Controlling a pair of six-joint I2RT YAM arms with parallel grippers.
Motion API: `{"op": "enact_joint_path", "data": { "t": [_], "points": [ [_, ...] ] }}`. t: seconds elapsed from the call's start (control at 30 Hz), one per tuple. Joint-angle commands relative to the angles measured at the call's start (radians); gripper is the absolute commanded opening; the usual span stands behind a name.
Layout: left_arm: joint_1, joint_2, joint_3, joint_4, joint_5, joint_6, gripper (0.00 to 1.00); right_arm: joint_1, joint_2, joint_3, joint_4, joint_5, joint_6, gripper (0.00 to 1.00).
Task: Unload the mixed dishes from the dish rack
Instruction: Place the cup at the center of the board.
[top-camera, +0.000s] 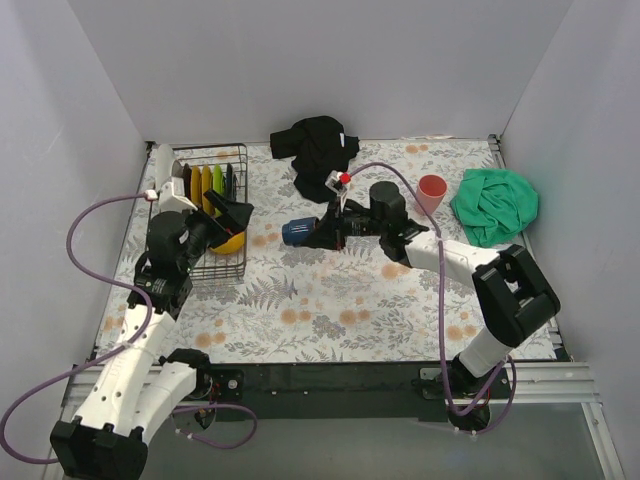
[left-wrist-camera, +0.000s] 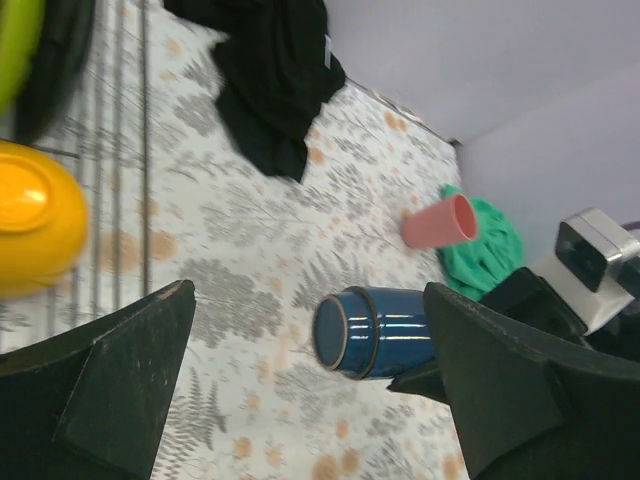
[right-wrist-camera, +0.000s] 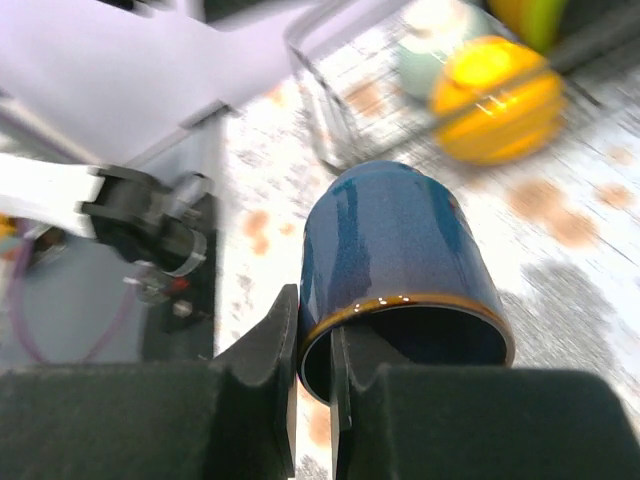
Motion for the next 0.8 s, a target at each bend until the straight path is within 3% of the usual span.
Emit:
{"op": "enact_joint_path", "data": {
  "t": [0.0, 0.07, 0.2, 0.4, 0.77],
  "points": [
    [0.002, -0.062, 0.032, -0.148, -0.248, 0.208, 0.98, -0.006, -0.087, 0.159, -0.642, 0.308, -0.409, 0.01],
    [-0.004, -0.088, 0.022, -0.168, -0.329, 0.238, 0.98, -0.006, -0.089, 0.236, -0.873, 0.430, -0.463, 0.01],
    [-0.046, -0.123, -0.012, -0.173, -0.412, 0.270, 0.98, -0.009, -0.058, 0.353, -1.133, 0.757, -0.561, 0.01],
    [-0.096, -0.152, -0.069, -0.152, -0.486, 0.282, 0.98, -0.050, 0.009, 0.477, -1.327, 1.049, -0.583, 0.01],
    [-0.176, -0.200, -0.081, -0.170, -0.596, 0.304, 0.98, -0.280, 0.014, 0.416, -1.384, 1.084, -0.493, 0.01]
  ]
}}
